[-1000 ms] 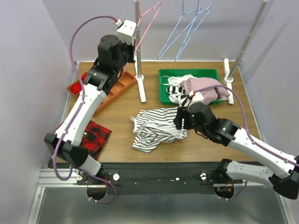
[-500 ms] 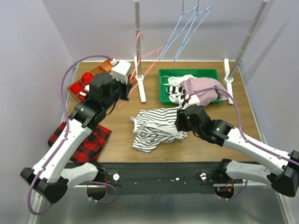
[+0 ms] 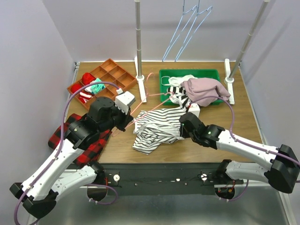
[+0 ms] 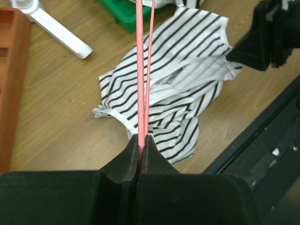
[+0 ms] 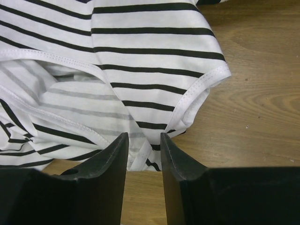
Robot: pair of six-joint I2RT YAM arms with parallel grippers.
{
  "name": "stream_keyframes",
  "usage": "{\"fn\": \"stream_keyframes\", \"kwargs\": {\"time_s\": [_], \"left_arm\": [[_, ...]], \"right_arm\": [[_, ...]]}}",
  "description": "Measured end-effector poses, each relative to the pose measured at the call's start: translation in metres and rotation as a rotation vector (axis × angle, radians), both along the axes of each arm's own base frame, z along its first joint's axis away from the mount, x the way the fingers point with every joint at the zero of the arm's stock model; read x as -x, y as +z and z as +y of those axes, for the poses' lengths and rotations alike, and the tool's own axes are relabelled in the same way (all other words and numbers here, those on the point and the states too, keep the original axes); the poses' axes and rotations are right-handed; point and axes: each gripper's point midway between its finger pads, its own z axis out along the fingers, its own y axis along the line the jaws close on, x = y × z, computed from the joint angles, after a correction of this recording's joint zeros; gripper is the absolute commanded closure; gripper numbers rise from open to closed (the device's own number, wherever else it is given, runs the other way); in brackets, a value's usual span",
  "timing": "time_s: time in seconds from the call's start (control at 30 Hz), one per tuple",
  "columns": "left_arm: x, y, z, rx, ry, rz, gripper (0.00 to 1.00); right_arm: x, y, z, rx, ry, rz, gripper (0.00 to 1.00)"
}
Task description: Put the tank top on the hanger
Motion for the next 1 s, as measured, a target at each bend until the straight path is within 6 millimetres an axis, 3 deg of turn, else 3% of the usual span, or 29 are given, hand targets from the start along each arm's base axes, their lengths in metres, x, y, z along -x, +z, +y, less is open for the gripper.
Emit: {"fn": "stream_keyframes", "kwargs": {"time_s": [0.07, 0.17, 0.4, 0.5, 0.67, 0.87, 1.0], "left_arm": [[0.007, -0.003, -0.004, -0.005, -0.037, 0.015, 1.00], [0.021, -0.007, -0.010, -0.025, -0.091, 0.026, 1.00], [0.062, 0.010, -0.008, -0.006, -0.211, -0.069, 1.00], [0.066, 0.013, -0.005, -0.008, -0.215, -0.085, 1.00], [0.063, -0.005, -0.011, -0.083, -0.219, -0.035, 1.00], [0.064, -0.017, -0.008, -0.125, -0.210, 0.003, 1.00], [0.065, -0.019, -0.007, -0.129, -0.208, 0.015, 1.00]], "right_arm": [[-0.002, 0.001, 0.000, -0.003, -0.015, -0.009, 0.59], [-0.005, -0.002, -0.001, 0.002, -0.036, -0.012, 0.67], [-0.006, -0.008, -0.002, 0.012, -0.053, -0.004, 0.68], [-0.007, -0.008, -0.002, 0.014, -0.056, -0.007, 0.56], [-0.005, -0.008, -0.004, 0.003, -0.058, -0.012, 0.57], [0.000, -0.010, -0.009, -0.007, -0.064, -0.014, 0.68], [-0.001, -0.014, -0.009, 0.001, -0.068, -0.005, 0.85]]}}
